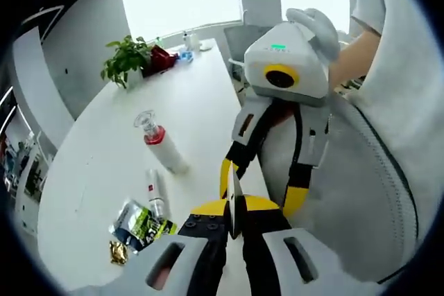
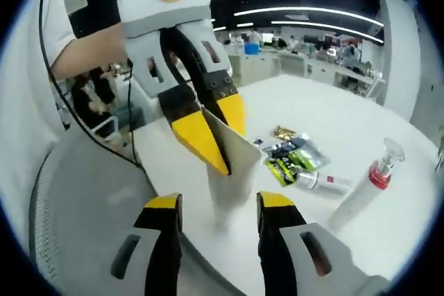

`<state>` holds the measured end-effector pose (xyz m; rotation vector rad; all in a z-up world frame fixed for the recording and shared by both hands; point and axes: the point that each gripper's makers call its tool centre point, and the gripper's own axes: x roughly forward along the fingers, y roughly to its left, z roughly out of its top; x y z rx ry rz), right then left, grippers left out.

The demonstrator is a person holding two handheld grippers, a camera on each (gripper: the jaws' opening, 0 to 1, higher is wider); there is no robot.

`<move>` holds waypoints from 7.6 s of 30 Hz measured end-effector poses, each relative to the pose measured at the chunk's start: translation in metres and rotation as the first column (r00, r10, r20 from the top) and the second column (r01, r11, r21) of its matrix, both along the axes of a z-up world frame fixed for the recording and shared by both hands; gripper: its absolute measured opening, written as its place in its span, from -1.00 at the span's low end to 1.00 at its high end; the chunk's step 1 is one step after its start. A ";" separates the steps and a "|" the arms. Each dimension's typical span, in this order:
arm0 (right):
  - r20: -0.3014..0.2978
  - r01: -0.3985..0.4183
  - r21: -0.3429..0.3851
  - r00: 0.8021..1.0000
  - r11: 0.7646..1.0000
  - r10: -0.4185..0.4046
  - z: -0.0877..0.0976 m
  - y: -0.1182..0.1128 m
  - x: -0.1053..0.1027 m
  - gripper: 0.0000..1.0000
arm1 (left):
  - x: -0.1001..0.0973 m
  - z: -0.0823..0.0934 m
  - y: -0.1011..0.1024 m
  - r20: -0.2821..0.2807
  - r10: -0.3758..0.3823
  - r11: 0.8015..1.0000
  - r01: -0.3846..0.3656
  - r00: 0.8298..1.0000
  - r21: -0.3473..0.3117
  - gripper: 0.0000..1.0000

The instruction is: Arrange the skincare products in the storage area until every visible bottle or jar stands upright without overlapping.

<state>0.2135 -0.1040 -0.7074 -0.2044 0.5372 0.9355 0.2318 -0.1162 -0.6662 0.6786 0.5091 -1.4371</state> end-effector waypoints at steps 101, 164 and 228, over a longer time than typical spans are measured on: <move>-0.056 0.336 0.009 0.940 0.942 -0.335 0.001 -0.084 0.035 0.72 | 0.141 -0.004 -0.032 0.000 0.244 0.961 -0.241 0.970 -0.133 -0.17; -0.022 0.212 -0.094 0.976 0.973 -0.215 -0.011 -0.070 0.025 0.68 | 0.014 -0.051 0.152 -0.232 0.779 0.594 -0.804 0.582 -0.023 0.69; -0.043 0.223 -0.117 0.972 0.968 -0.230 -0.017 -0.072 0.024 0.67 | 0.020 -0.114 0.136 -0.289 0.816 0.561 -0.805 0.500 0.193 0.32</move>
